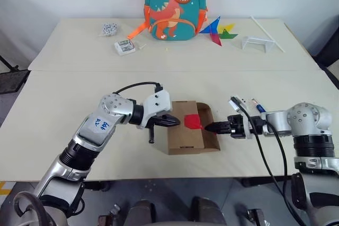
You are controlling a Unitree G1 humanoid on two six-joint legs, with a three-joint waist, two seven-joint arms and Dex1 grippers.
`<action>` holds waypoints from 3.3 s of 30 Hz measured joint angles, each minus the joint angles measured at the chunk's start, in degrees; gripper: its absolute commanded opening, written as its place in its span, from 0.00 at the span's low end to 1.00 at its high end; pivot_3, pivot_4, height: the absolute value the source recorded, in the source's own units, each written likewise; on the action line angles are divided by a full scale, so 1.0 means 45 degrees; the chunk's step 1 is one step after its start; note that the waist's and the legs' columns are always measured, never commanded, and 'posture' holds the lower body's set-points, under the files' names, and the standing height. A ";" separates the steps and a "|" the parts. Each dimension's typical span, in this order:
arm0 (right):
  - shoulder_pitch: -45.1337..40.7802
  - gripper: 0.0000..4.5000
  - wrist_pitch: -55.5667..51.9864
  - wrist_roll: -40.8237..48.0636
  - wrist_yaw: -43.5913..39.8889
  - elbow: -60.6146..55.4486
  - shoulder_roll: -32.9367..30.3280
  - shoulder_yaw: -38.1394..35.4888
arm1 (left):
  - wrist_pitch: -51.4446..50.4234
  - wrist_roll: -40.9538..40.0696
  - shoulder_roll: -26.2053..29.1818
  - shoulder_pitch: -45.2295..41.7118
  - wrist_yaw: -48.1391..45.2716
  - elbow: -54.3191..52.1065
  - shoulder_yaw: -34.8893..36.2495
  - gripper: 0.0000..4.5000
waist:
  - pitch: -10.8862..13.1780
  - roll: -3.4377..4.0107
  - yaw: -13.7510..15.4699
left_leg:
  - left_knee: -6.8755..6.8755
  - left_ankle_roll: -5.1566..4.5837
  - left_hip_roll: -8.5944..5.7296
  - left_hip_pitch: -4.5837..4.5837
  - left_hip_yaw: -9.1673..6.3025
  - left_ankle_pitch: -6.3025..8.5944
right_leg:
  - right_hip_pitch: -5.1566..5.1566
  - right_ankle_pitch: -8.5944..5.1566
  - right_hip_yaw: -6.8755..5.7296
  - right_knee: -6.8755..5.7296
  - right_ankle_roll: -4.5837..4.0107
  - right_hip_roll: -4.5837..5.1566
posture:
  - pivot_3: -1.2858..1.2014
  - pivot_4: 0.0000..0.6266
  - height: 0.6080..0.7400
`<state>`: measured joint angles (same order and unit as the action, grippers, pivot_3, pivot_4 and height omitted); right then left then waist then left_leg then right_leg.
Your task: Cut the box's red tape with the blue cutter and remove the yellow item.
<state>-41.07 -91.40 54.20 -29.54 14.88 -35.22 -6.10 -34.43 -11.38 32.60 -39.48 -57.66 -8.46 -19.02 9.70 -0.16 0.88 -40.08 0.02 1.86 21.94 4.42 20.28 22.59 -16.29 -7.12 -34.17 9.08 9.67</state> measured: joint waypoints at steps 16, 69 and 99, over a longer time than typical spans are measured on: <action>-0.0020 0.00 -0.0199 0.0789 0.0731 -0.0321 0.0267 0.0632 | 0.0032 -0.0008 -0.0083 0.0089 0.0139 -0.0015 0.0052 0.00 | 0.0002 0.0002 -0.0048 | -0.0001 0.0000 0.0000 0.0002 0.0000 0.0000 | 0.0001 0.0000 0.0001 0.0001 0.0000 0.0000 | 0.52 0.24 1.00; -0.3811 0.00 0.2771 1.3196 1.1534 -0.1725 -0.3266 0.4660 | 0.0618 -0.0414 0.0336 0.2334 0.1040 0.0791 0.3032 0.00 | 0.0024 -0.0019 0.0032 | -0.0001 -0.0001 0.0018 0.0071 -0.0027 0.0004 | 0.0043 -0.0001 -0.0055 0.0022 -0.0003 0.0002 | 0.52 0.24 1.00; -0.4100 0.00 0.2476 1.2237 1.0724 -0.1841 -0.3184 0.4741 | -0.0082 -0.1537 -0.0988 -0.0150 0.1562 0.0927 0.1973 0.00 | 0.0025 -0.0020 0.0058 | 0.0003 -0.0001 0.0018 0.0064 -0.0019 0.0004 | 0.0042 -0.0001 -0.0053 0.0024 -0.0003 0.0001 | 0.52 0.24 1.00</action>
<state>-59.52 -80.26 109.26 18.71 6.60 -49.55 15.23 -34.80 -18.29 28.16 -40.15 -50.63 -4.29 -10.15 9.81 -0.25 1.15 -40.06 0.01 1.94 22.23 4.33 20.30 22.78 -16.30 -7.36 -34.06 9.06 9.67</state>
